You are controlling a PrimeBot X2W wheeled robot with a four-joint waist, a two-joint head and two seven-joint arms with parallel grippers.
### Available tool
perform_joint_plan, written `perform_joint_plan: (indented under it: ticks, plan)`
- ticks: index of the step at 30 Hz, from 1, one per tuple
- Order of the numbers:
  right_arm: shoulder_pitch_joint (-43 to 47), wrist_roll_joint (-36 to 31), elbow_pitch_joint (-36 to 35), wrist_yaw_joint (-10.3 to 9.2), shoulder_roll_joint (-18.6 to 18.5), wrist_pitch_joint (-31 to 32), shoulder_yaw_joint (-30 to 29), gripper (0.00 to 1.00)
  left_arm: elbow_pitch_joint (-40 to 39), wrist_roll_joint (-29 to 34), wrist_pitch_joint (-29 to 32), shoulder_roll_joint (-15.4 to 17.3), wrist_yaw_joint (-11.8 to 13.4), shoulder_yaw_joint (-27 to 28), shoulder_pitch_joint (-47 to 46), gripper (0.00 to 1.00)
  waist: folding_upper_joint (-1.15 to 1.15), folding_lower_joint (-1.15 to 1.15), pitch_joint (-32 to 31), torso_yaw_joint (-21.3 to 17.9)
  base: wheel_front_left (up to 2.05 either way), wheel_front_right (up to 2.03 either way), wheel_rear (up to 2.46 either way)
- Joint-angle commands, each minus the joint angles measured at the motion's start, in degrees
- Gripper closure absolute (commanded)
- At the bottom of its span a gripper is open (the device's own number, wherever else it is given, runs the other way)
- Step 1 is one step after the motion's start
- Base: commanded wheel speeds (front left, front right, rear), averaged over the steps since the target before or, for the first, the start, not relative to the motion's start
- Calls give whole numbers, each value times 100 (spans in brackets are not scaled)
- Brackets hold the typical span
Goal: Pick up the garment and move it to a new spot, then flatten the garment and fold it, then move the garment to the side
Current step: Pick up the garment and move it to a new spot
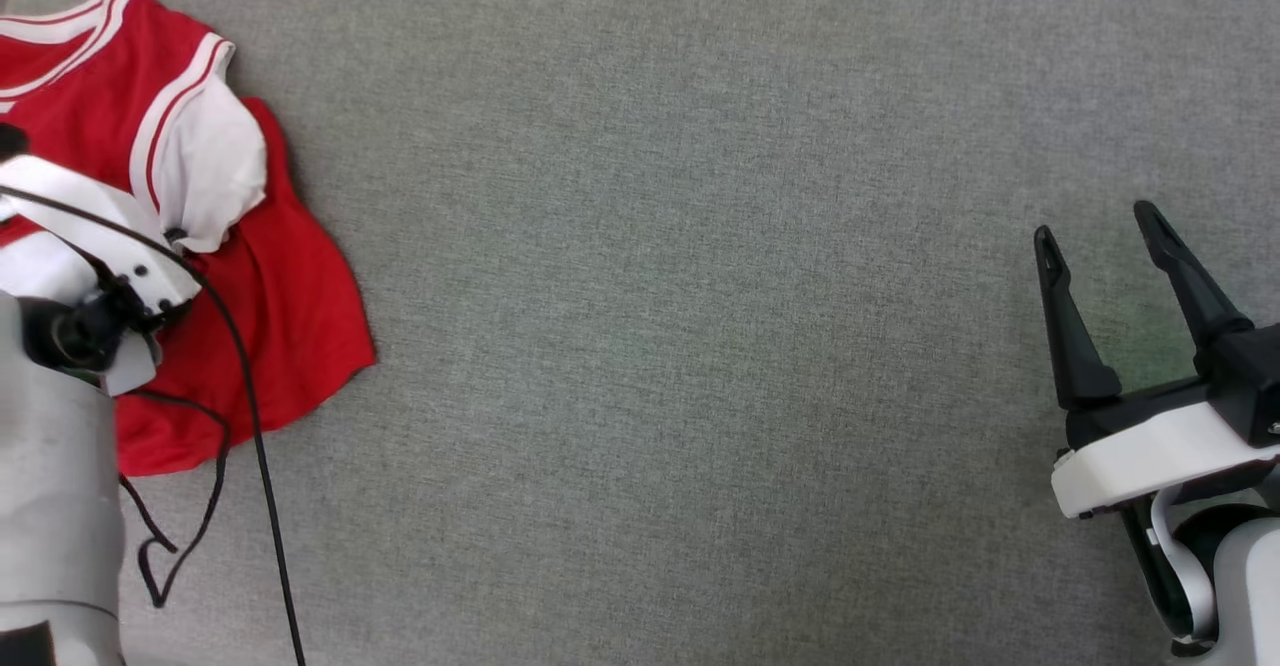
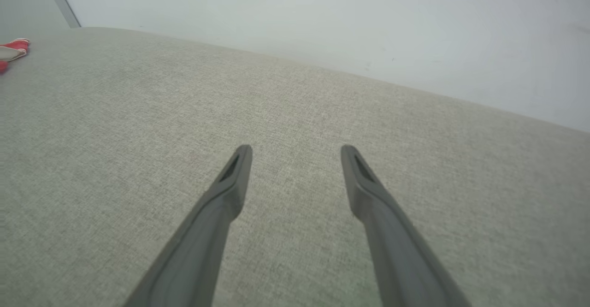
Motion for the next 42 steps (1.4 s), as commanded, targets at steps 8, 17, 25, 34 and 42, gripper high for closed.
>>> perform_joint_plan:
  ticks: [8, 17, 25, 34, 42]
  plan:
    - [17, 38, 205, -4, 121, -101, 28, 0, -191, 395, -2038, 4, -60, -129, 20, 100, 0, 1, -593, 132, 0, 0, 0]
    - [273, 92, 509, -4, 347, -274, -59, 0, -404, 781, -3861, 94, -212, -351, -98, 100, 0, 1, -1343, 147, 0, 0, 0]
    - [628, 92, 689, -4, 542, -380, -247, 0, -1143, 1028, -4610, -158, -247, -726, 61, 100, 0, 1, -2135, -124, 0, 0, 0]
    - [960, 140, 624, -4, 592, -317, -430, 0, -2410, 775, -4260, -905, -334, -1240, 620, 100, 0, 1, -2536, -670, 0, 0, 0]
    - [1075, 255, 511, -4, 591, -245, -510, 0, -3646, 582, -4040, -1518, -421, -1997, 1362, 100, 0, 1, -2536, -1239, 0, 0, 0]
